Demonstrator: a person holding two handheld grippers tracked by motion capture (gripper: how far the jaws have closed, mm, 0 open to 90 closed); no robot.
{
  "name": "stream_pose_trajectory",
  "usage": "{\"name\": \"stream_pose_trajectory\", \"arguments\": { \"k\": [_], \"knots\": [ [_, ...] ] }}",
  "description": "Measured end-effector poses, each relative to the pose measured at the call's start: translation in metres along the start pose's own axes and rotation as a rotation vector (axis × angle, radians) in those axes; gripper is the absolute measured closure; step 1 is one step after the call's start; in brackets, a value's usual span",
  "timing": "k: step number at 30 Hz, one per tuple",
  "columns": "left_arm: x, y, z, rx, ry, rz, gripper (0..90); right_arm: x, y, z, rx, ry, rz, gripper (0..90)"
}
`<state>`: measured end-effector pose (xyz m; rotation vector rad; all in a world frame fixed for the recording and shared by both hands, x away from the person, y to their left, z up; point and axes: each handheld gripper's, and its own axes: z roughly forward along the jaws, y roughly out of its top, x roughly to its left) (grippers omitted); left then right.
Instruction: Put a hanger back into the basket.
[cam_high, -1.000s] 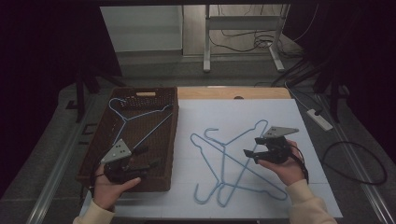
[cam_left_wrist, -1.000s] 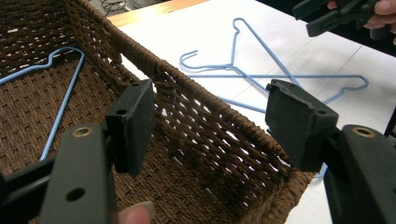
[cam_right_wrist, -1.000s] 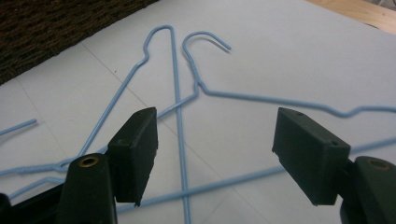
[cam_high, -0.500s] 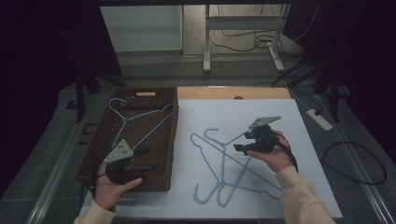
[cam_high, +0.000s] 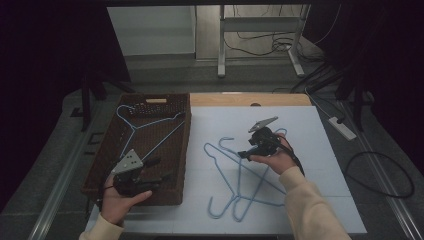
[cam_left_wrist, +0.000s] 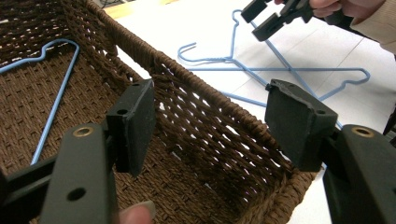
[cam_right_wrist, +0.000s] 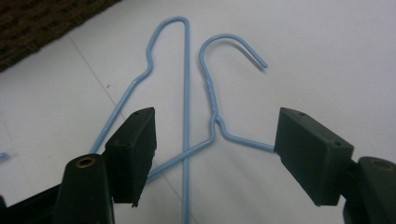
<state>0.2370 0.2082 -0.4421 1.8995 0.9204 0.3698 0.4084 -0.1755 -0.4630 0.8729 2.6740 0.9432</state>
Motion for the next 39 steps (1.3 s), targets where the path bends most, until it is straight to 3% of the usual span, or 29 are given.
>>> {"name": "stream_pose_trajectory", "arguments": {
  "k": [7, 18, 24, 32, 39],
  "knots": [
    [0.0, 0.0, 0.001, 0.003, -0.001, -0.001, 34.4, -0.002, 0.008, 0.026, 0.07, 0.0, -0.011, 30.7],
    [0.001, 0.0, 0.002, 0.005, 0.0, -0.003, 34.2, -0.004, 0.02, 0.057, 0.136, 0.009, -0.022, 36.6],
    [0.001, 0.0, 0.002, 0.003, 0.0, -0.003, 34.2, -0.002, 0.026, 0.066, 0.16, -0.016, -0.065, 51.3],
    [0.002, 0.0, 0.001, 0.002, 0.0, 0.0, 34.1, 0.0, 0.034, 0.079, 0.228, -0.018, -0.102, 58.4],
    [0.004, 0.0, 0.001, 0.003, 0.003, -0.003, 34.1, 0.003, 0.04, 0.083, 0.279, 0.009, -0.116, 72.8]
  ]
}}
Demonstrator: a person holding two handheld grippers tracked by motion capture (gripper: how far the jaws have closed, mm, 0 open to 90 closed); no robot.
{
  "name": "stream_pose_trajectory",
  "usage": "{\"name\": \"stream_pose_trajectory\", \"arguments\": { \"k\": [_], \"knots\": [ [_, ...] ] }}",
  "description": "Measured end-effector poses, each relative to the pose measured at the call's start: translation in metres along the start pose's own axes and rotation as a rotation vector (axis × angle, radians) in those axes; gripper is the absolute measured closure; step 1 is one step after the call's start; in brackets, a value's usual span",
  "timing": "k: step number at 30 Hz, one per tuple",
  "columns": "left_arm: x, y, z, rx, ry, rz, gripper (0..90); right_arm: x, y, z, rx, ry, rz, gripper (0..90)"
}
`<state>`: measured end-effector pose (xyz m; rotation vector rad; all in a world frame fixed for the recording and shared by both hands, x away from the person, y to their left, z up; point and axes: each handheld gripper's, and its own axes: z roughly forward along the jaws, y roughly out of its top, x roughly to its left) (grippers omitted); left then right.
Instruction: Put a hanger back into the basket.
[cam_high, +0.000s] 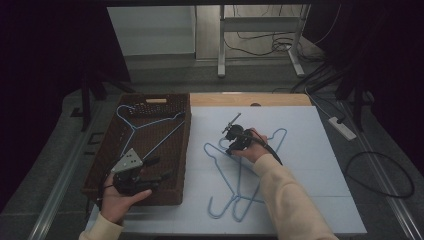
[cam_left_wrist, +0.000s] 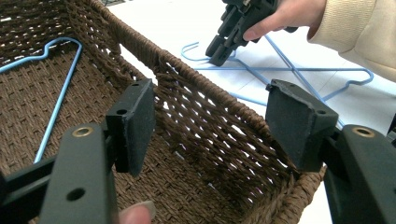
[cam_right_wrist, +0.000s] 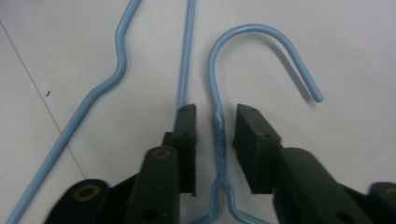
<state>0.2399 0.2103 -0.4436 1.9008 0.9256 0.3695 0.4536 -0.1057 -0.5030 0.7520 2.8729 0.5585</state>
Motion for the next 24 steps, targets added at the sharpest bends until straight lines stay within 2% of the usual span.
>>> {"name": "stream_pose_trajectory", "arguments": {
  "k": [5, 13, 19, 20, 24],
  "knots": [
    [-0.001, 0.0, 0.001, 0.004, 0.0, 0.002, 34.2, -0.004, 0.002, 0.0, 0.015, 0.003, 0.02, 85.2],
    [0.0, 0.0, 0.0, 0.002, 0.004, 0.001, 34.3, 0.005, 0.001, -0.001, 0.01, -0.044, -0.03, 87.1],
    [0.0, 0.0, -0.001, 0.0, 0.007, 0.0, 34.4, 0.007, -0.007, -0.011, -0.043, -0.054, -0.025, 87.1],
    [0.0, 0.0, -0.001, -0.001, 0.007, -0.001, 34.5, 0.007, -0.011, -0.021, -0.087, -0.058, -0.012, 87.1],
    [0.0, 0.001, -0.002, -0.003, 0.01, -0.002, 34.5, 0.007, -0.018, -0.037, -0.142, -0.061, 0.004, 87.1]
  ]
}}
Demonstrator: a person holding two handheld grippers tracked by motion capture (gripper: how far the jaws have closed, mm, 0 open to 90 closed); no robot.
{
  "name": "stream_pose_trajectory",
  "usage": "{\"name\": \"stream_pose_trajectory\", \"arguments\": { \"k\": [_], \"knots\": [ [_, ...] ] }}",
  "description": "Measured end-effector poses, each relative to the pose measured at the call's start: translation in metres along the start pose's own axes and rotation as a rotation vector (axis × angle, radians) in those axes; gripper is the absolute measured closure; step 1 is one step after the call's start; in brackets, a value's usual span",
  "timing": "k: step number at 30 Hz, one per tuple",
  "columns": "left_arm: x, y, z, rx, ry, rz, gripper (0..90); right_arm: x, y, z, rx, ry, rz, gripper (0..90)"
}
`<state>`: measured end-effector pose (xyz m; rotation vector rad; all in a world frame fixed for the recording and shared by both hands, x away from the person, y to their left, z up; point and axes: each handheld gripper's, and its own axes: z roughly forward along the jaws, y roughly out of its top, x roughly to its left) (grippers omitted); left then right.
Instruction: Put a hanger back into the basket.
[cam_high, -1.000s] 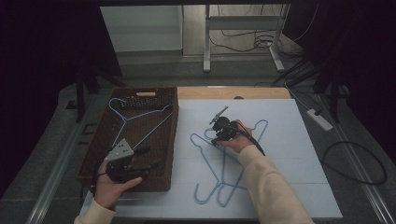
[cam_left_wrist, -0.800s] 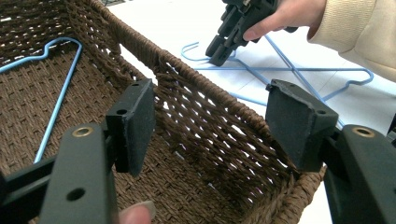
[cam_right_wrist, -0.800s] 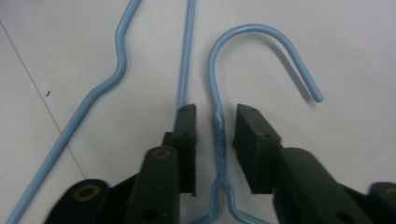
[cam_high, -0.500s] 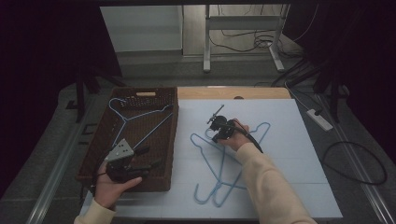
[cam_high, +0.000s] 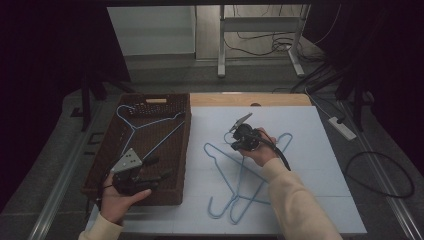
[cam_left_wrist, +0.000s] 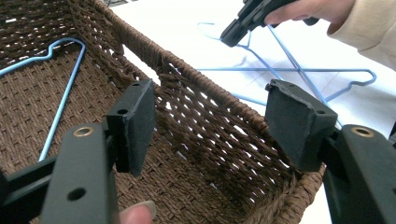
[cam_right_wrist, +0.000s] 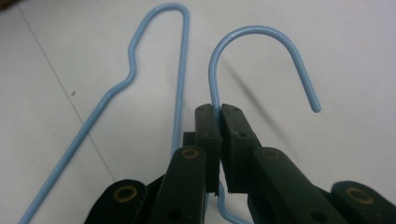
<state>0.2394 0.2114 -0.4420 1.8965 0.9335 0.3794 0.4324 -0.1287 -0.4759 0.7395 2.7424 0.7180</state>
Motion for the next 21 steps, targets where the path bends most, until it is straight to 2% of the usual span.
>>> {"name": "stream_pose_trajectory", "arguments": {
  "k": [4, 10, 21],
  "knots": [
    [0.0, 0.001, 0.0, -0.001, 0.002, -0.005, 34.6, -0.001, -0.005, -0.011, -0.041, -0.004, 0.018, 87.1],
    [-0.001, 0.002, 0.0, -0.005, -0.005, -0.011, 34.6, 0.001, -0.01, -0.022, -0.097, -0.01, 0.017, 87.1],
    [-0.003, 0.005, 0.002, -0.006, -0.008, -0.013, 34.6, 0.003, -0.015, -0.033, -0.139, -0.02, 0.017, 87.1]
  ]
}}
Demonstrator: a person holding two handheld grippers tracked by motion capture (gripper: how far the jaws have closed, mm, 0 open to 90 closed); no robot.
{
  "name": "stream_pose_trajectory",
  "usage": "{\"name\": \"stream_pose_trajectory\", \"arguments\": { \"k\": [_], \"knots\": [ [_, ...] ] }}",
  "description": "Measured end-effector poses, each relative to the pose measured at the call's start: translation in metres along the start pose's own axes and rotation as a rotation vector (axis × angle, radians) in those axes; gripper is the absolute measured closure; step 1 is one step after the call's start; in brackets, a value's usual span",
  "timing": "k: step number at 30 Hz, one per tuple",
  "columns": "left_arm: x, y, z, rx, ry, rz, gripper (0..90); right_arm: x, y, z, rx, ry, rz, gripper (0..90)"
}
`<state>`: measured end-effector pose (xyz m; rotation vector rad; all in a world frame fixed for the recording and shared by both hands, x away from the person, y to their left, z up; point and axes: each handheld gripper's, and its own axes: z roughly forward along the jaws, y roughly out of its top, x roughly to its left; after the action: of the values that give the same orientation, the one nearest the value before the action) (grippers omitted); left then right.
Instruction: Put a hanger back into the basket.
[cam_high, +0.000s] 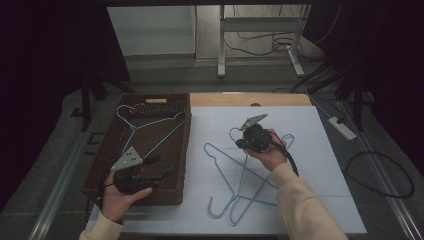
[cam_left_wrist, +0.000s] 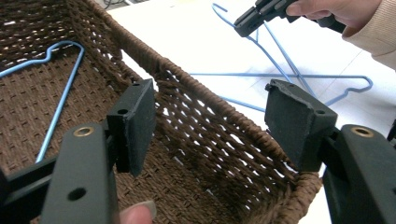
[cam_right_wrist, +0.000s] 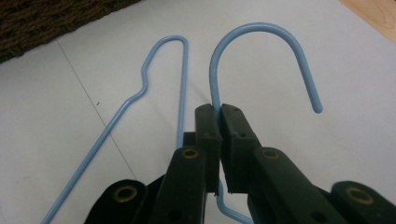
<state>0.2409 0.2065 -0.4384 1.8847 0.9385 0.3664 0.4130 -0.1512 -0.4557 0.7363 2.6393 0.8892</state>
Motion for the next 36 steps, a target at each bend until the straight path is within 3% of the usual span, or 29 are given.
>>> {"name": "stream_pose_trajectory", "arguments": {
  "k": [5, 14, 25, 33, 36],
  "knots": [
    [-0.013, 0.004, 0.011, 0.021, -0.041, 0.002, 34.6, 0.003, 0.0, -0.004, -0.013, -0.011, 0.004, 87.1],
    [-0.03, 0.017, 0.031, 0.057, -0.066, 0.008, 34.8, 0.008, 0.0, -0.012, -0.038, -0.014, 0.004, 87.1],
    [-0.045, 0.03, 0.052, 0.064, -0.11, 0.03, 34.7, 0.009, 0.001, -0.015, -0.049, -0.015, 0.005, 87.2],
    [-0.065, 0.04, 0.078, 0.099, -0.136, 0.054, 35.0, 0.012, 0.001, -0.018, -0.064, -0.017, -0.003, 87.2],
    [-0.073, 0.041, 0.093, 0.134, -0.147, 0.053, 34.5, 0.013, 0.001, -0.019, -0.067, -0.014, -0.006, 87.1]
  ]
}}
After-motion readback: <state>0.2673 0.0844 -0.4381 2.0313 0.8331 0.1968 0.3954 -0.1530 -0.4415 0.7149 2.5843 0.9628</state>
